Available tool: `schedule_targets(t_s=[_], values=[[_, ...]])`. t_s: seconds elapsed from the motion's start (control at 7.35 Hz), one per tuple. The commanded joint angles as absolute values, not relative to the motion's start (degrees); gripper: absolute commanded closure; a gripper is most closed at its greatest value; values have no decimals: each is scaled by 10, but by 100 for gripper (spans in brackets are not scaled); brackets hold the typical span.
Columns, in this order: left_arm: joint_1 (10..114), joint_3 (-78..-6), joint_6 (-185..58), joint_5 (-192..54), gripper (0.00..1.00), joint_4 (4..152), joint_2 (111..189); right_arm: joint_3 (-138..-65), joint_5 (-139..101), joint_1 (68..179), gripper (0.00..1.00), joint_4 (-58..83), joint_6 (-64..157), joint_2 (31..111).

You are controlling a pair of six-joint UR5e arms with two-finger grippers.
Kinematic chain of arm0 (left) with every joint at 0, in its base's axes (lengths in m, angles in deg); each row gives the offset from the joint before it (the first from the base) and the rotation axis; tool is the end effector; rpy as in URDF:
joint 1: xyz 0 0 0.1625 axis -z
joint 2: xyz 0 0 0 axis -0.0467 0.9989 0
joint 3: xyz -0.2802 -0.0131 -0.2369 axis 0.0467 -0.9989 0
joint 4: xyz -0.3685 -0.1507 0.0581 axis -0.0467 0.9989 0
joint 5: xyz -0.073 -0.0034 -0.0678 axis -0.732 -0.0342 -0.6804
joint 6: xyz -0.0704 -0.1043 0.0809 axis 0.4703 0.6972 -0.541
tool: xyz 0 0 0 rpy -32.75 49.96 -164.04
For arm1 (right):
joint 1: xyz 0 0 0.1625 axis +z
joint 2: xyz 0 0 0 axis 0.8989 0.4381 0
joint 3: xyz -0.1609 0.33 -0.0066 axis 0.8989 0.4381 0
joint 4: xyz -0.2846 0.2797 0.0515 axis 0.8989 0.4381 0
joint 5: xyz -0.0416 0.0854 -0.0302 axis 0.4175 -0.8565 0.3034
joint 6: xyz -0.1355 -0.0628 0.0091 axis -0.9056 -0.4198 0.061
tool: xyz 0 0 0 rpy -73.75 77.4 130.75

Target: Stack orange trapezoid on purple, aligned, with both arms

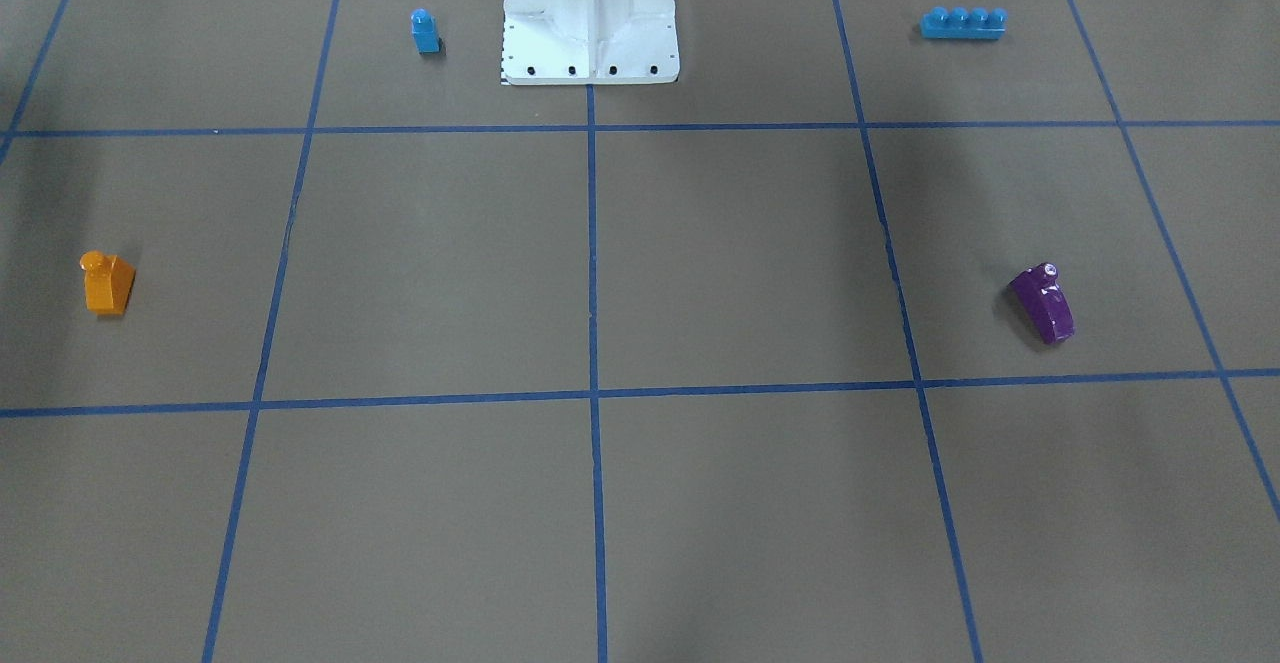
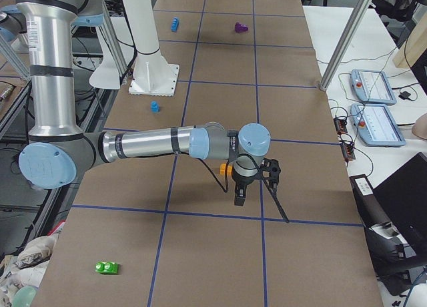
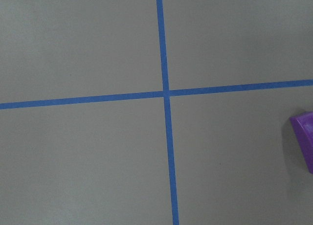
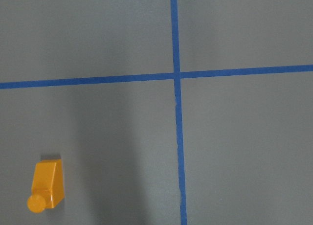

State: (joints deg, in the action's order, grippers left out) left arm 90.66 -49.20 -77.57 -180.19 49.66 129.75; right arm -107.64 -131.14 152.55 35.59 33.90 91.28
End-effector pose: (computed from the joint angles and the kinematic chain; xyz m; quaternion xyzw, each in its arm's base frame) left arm -0.0150 -0.4844 0.5780 0.0374 0.3639 0.0274 0.9303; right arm 0.0158 -0.4711 0.5821 -0.0311 -0.3801 0.0264 0.9241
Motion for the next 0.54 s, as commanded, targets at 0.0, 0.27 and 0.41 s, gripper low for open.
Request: schedule_targets(t_s=[0.0,0.27,0.41], values=[[907,-492,-776,-1800,0,497,1299,-1076,-1306,1525,0,354,338,909],[907,-492,-771,-1797,0,496,1303,-1073,-1308,1525,0,354,346,908],[907,-498,-769,-1800,0,496,1303,-1078,-1307,1525,0,353,346,906]])
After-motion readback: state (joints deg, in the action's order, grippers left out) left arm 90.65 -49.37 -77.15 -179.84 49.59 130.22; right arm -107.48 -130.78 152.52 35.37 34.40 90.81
